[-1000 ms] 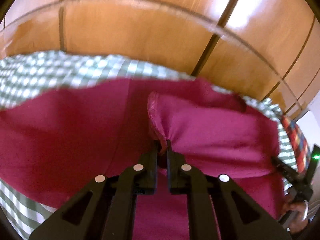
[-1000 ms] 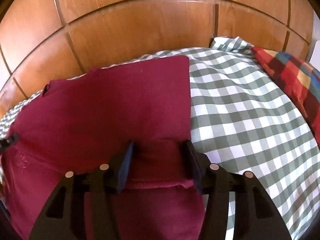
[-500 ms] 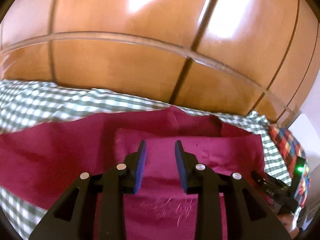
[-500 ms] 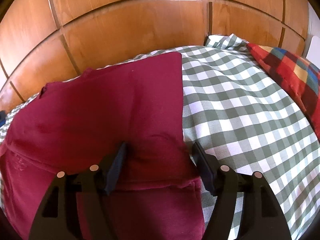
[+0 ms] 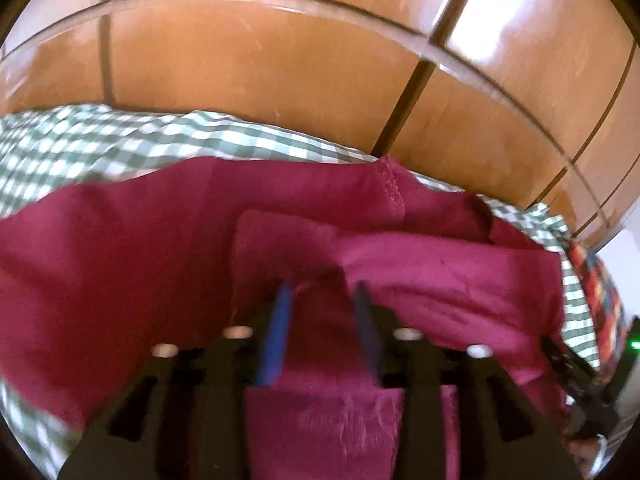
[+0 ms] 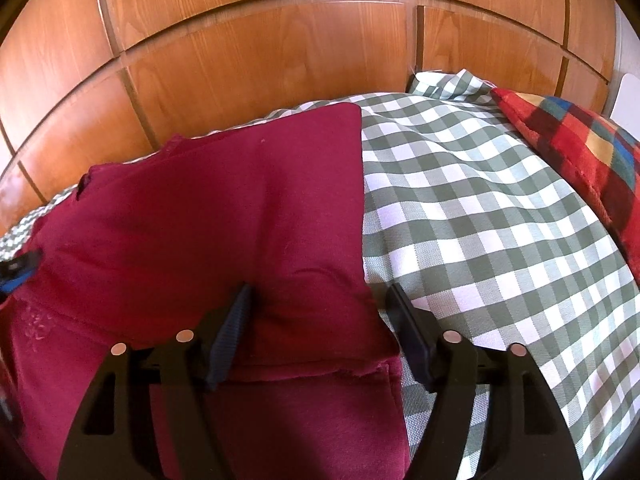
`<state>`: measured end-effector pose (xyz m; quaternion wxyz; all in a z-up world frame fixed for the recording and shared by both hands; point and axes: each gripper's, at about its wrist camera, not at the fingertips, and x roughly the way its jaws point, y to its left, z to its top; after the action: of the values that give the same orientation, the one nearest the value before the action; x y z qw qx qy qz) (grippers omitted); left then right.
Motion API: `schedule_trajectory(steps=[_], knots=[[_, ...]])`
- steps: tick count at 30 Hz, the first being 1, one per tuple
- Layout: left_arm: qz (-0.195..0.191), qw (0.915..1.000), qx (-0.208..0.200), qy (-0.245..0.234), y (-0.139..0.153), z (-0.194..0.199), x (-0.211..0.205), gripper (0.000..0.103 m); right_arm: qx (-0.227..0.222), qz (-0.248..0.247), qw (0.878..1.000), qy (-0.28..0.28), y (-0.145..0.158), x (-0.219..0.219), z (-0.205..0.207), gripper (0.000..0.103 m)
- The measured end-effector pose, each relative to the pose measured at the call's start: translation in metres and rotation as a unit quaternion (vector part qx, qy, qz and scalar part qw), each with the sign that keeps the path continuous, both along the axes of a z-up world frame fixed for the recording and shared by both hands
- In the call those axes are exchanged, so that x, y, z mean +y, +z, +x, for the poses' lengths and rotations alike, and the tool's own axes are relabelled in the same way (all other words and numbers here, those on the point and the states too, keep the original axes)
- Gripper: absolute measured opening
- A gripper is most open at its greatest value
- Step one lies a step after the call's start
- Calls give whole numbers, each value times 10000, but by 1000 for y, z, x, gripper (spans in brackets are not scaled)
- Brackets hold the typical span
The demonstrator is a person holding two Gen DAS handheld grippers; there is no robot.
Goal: Fold small clothes
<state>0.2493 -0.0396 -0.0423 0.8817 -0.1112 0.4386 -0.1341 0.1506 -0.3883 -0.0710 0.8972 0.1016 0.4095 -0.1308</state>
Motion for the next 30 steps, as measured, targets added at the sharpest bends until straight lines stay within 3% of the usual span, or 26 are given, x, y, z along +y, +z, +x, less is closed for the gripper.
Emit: schedule_trajectory(steps=[5,7,9,11,13,15,17,20,22,24,27,30], knots=[[-369,9980,35,513,9,-42,61,56,41,-144,9998,-119,2,0,0,79],[-764,9929,238,880,3,-61,107,55,68,-283,9993,-227,4,0,0,85],[-917,9867,246,1318,0,-80,149,55,92,-469,9983,-322,8,3,-2,86],[-952,9789,141,1805,-1,-104,198,61,100,-758,9960,-457,15,7,-6,86],[-1040,9693,131,2226,-3,-121,239,77,29,-1056,9931,-514,26,17,-15,87],[-1067,9558,131,2737,-7,-138,283,81,-131,-1182,9921,-401,38,30,-26,88],[-1162,9436,150,3097,-12,-150,313,83,-233,-1140,9932,-45,47,50,-38,93],[-1387,9204,-183,3652,-12,-170,356,84,-193,-953,9925,744,46,88,-55,93],[-1521,9109,-300,3823,-10,-173,374,84,-46,-802,9900,1161,37,111,-64,93],[-1677,9032,-314,3940,-11,-171,392,84,194,-617,9881,1399,23,125,-68,93],[-1832,8933,-243,4096,-14,-158,413,85,291,-716,9880,1340,5,136,-74,95],[-1759,8911,-111,4182,-15,-147,430,79,367,-560,9897,1269,3,130,-71,99]])
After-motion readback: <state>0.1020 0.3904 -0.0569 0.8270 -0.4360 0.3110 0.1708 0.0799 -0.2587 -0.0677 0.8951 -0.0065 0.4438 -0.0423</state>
